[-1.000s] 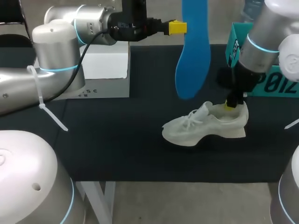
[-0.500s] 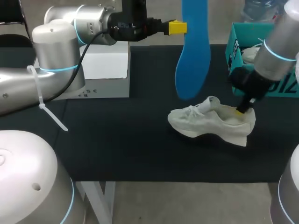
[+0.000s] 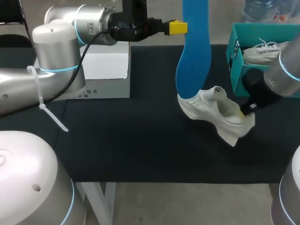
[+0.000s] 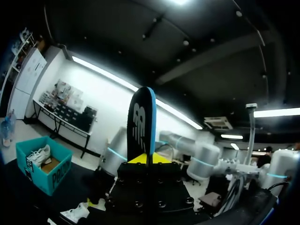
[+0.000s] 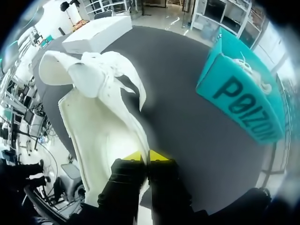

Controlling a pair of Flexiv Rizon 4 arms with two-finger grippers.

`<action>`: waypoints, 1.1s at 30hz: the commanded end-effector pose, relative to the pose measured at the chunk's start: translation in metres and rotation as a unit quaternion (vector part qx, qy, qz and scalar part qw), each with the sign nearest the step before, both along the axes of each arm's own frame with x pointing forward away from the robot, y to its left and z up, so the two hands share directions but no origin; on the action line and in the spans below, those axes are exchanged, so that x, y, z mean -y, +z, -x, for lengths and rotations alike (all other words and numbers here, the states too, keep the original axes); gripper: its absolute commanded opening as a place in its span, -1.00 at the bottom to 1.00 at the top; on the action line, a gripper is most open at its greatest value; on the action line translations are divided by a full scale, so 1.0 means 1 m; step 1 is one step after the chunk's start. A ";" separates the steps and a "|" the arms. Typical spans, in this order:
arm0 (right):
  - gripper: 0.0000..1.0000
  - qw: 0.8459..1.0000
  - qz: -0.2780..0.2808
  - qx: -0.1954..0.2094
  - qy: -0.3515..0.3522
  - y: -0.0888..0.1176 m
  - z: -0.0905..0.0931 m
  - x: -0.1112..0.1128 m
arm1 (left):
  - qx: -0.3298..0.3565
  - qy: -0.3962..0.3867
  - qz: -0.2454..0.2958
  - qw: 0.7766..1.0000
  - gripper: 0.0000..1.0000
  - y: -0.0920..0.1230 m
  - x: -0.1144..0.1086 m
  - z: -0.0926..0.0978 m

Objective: Take the shoe out of the shoebox, open the shoe tongue, remove and reinsert the insole, then place the shoe into the shoebox

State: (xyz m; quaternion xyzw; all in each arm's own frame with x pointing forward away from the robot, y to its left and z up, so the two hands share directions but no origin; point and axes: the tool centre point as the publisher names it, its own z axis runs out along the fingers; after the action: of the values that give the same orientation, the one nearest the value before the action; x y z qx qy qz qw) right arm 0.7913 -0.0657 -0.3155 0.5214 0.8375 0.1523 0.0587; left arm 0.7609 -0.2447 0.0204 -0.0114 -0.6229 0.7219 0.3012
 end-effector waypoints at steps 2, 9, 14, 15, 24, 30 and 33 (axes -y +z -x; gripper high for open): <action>-1.00 0.999 0.003 0.032 -0.024 -0.001 0.008 0.000 | 0.000 -0.001 0.000 1.000 -1.00 0.000 0.000 0.000; -1.00 0.989 -0.001 0.034 -0.142 -0.009 0.030 -0.001 | 0.000 -0.001 0.000 1.000 -1.00 0.000 0.000 0.000; -1.00 0.977 -0.011 0.050 -0.205 -0.007 0.051 -0.001 | 0.000 -0.001 0.000 1.000 -1.00 0.000 0.000 0.000; -1.00 0.976 -0.013 0.052 -0.211 -0.008 0.053 -0.001 | 0.000 -0.001 0.000 1.000 -1.00 0.000 0.000 0.000; -1.00 0.959 -0.053 0.059 -0.271 -0.014 0.073 -0.004 | 0.000 -0.001 0.000 1.000 -1.00 0.000 0.000 0.000; -1.00 0.951 -0.058 0.070 -0.297 -0.022 0.076 -0.016 | 0.000 -0.001 0.000 1.000 -1.00 0.000 0.000 0.000; -1.00 0.947 -0.065 0.074 -0.306 -0.027 0.076 -0.018 | 0.000 -0.001 0.000 1.000 -1.00 0.000 0.000 0.000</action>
State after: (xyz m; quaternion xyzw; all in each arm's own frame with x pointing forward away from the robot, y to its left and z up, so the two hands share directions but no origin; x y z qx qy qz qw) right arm 0.7157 -0.0527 -0.3365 0.7439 0.6272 0.2034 0.1091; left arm 0.7609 -0.2447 0.0204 -0.0114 -0.6229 0.7219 0.3012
